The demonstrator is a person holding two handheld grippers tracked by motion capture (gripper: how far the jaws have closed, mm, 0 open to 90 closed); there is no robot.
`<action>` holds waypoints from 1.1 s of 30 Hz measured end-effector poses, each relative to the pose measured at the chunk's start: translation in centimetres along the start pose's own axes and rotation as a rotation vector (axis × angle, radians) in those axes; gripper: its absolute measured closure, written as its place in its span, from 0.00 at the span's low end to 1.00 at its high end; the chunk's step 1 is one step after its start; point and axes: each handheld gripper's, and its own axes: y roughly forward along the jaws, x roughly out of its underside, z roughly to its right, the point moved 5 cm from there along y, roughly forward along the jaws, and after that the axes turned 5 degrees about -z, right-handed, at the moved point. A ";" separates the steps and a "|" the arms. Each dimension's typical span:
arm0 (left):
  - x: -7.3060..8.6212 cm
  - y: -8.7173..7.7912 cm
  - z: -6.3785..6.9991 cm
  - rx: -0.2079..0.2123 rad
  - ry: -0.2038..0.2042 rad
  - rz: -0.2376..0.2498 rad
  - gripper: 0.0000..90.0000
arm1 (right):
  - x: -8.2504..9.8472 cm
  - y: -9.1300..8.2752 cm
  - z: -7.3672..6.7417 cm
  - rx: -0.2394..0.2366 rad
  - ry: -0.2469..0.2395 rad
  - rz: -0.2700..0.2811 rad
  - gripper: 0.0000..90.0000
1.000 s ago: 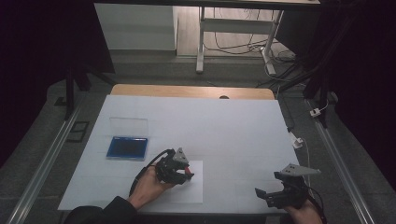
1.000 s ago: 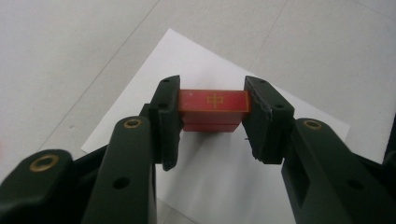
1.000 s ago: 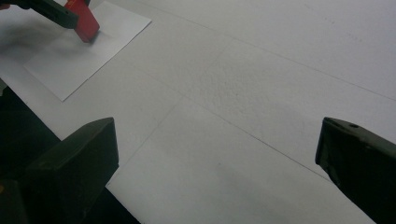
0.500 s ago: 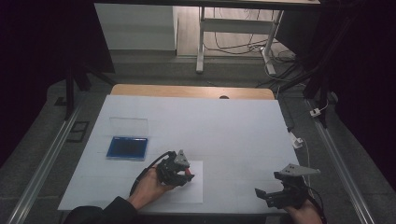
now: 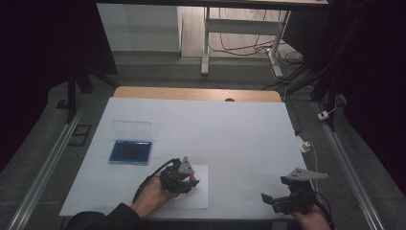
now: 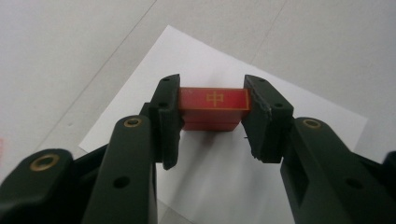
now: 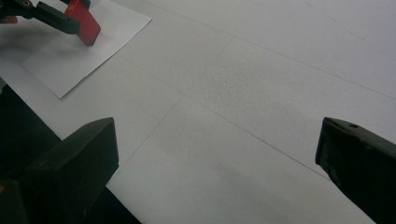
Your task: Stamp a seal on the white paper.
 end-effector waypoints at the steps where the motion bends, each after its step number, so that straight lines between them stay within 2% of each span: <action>1: 0.0 0.0 -0.1 0.012 -0.006 0.004 0.66 | 0.0 0.0 0.0 -0.002 0.000 0.000 0.00; 6: 0.1 0.0 -0.4 0.043 -0.019 0.009 0.66 | 0.0 0.0 0.0 -0.003 0.000 0.000 0.00; 10: 0.1 0.0 -0.4 0.043 -0.017 0.009 0.66 | 0.0 0.0 0.0 -0.004 0.000 -0.001 0.00; 19: -0.1 0.0 0.3 -0.029 0.035 -0.014 0.66 | 0.0 0.0 0.0 -0.004 -0.002 -0.005 0.00; 23: 0.0 0.0 -0.1 0.010 0.000 -0.004 0.66 | 0.0 0.0 0.0 -0.002 -0.002 -0.005 0.00; 27: 0.1 0.0 -0.3 0.029 -0.017 0.005 0.66 | 0.0 0.0 0.0 -0.005 -0.001 -0.002 0.00; 33: 0.1 0.0 -0.3 0.028 -0.019 0.012 0.65 | 0.0 0.0 0.0 -0.002 -0.002 0.000 0.00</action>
